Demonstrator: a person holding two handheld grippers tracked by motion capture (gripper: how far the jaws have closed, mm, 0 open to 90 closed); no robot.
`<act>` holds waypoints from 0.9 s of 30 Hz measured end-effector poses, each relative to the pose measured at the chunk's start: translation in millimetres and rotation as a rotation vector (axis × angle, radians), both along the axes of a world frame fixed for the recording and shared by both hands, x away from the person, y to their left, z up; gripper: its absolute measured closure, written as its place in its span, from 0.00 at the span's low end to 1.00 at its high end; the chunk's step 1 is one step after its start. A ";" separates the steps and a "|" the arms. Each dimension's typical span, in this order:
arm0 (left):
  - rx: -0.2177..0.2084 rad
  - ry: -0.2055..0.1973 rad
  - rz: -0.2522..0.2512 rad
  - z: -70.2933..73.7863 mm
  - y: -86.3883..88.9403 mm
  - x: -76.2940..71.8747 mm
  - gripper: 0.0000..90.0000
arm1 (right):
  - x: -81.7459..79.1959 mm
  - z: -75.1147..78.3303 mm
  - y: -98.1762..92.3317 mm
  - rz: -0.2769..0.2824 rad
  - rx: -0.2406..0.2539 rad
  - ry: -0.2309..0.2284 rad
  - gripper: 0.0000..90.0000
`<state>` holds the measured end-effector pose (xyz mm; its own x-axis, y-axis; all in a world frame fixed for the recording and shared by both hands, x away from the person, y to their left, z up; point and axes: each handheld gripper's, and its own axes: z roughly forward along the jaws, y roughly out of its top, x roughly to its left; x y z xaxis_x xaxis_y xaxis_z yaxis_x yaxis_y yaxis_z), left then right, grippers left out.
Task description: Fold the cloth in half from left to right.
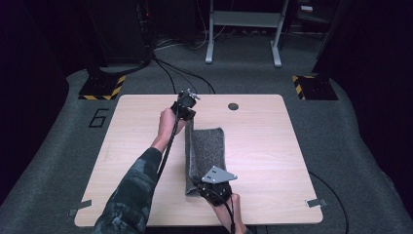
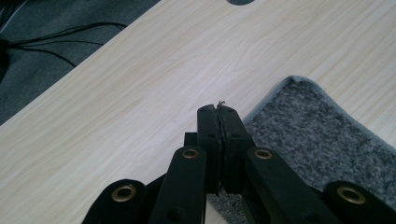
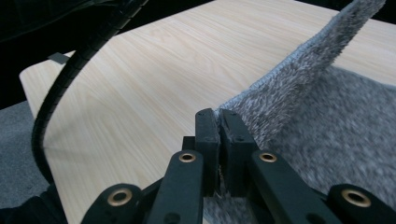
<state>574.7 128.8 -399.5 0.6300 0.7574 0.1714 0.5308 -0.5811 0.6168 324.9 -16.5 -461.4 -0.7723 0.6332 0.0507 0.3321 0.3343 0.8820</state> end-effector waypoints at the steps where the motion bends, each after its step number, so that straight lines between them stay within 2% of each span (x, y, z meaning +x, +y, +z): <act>1: 0.009 0.002 -0.008 -1.2 -3.7 0.7 0.99 | 0.8 -1.2 -3.0 -0.001 0.001 -0.001 0.96; 13: 0.023 0.038 -0.042 -24.4 -44.3 7.5 0.99 | -1.9 -21.1 -29.4 -0.055 -0.008 0.046 0.96; 18: 0.032 0.055 -0.041 -34.6 -56.0 11.0 0.99 | -1.8 -28.0 -37.0 -0.076 -0.018 0.063 0.96; 21: 0.060 0.060 -0.044 -39.7 -62.9 14.8 0.99 | -0.6 -32.4 -41.9 -0.089 -0.019 0.074 0.96; 24: 0.070 0.067 -0.030 -44.7 -68.0 18.4 0.99 | 0.9 -36.2 -45.9 -0.104 -0.023 0.081 0.96; 27: 0.056 0.072 -0.018 -50.0 -70.9 20.0 0.98 | 2.1 -40.5 -50.8 -0.115 -0.033 0.096 0.96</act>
